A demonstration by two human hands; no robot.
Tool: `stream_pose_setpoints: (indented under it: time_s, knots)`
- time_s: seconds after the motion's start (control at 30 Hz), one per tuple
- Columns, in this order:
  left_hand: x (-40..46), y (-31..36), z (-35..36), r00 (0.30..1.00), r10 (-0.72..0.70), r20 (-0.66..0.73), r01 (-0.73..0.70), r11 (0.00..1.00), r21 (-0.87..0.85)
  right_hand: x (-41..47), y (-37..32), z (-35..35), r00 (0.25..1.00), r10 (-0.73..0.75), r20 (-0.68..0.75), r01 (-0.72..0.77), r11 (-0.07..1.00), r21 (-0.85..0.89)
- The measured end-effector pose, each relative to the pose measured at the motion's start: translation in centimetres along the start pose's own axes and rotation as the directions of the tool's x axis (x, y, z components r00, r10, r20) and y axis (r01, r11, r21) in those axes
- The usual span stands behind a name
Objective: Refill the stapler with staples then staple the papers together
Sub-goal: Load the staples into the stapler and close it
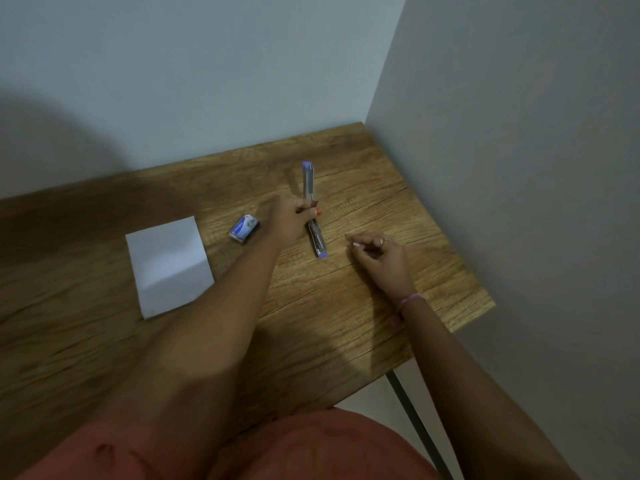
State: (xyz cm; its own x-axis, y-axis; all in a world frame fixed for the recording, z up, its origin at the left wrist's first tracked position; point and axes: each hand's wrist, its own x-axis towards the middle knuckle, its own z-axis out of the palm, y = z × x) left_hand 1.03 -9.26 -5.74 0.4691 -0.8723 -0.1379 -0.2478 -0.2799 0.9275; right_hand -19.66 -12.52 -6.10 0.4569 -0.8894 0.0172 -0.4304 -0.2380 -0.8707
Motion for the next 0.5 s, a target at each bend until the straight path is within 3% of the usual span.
stream_pose_setpoints:
  time_s: [0.13,0.3,0.5]
  knots:
    - [-1.5,0.4,-0.7,0.993,-0.077,-0.085,0.055,0.971,-0.234,-0.6,-0.3,0.0,0.999,0.050,0.020,-0.050,0.998,0.042]
    - [-3.7,1.9,-1.7,0.989,-0.091,-0.115,0.030,0.893,-0.449,-1.2,-1.3,0.6,0.984,0.178,-0.007,-0.171,0.955,0.241]
    - [-6.2,4.6,-3.1,0.979,-0.023,-0.204,-0.089,0.849,-0.521,-1.9,-4.2,1.0,0.968,0.244,0.059,-0.240,0.825,0.512]
